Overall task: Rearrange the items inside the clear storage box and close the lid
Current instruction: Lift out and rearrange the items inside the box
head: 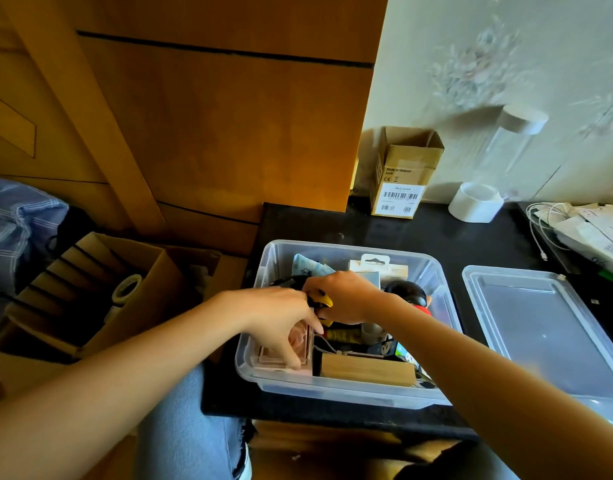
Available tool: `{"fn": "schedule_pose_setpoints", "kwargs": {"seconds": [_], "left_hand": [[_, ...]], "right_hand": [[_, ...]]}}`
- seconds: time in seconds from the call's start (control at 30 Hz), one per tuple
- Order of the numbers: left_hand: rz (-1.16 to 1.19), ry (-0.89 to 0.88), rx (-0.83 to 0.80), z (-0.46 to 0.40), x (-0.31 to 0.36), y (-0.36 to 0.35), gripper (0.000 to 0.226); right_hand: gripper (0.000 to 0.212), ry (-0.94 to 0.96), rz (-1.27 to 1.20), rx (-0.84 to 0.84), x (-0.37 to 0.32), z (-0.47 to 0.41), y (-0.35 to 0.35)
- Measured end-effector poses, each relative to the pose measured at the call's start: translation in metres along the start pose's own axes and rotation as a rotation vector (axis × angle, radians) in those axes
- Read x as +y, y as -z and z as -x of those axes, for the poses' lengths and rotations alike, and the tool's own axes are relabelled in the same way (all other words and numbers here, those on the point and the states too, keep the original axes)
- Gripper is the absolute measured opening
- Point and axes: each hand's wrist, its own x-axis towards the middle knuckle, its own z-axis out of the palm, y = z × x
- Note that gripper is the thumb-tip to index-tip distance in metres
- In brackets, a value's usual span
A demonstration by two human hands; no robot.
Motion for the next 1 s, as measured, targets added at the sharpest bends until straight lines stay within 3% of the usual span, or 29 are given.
{"fn": "schedule_pose_setpoints", "kwargs": {"seconds": [0.5, 0.63, 0.73, 0.93, 1.0], "left_hand": [[-0.197, 0.045, -0.189, -0.022, 0.03, 0.011, 0.065], [-0.215, 0.035, -0.209, -0.021, 0.024, -0.007, 0.069], [-0.181, 0.041, -0.167, -0.018, 0.018, -0.012, 0.073], [0.099, 0.159, -0.17, -0.011, 0.006, -0.019, 0.089], [0.079, 0.24, -0.191, -0.012, 0.005, -0.018, 0.077]], "right_hand": [[0.04, -0.007, -0.01, -0.012, 0.001, -0.002, -0.001], [0.039, 0.018, 0.134, -0.035, -0.004, -0.001, -0.007], [0.041, 0.037, 0.183, -0.073, -0.008, -0.002, -0.011], [0.045, 0.034, 0.096, -0.149, -0.005, 0.001, -0.007], [0.052, 0.018, 0.038, -0.193, -0.004, 0.004, -0.005]]}}
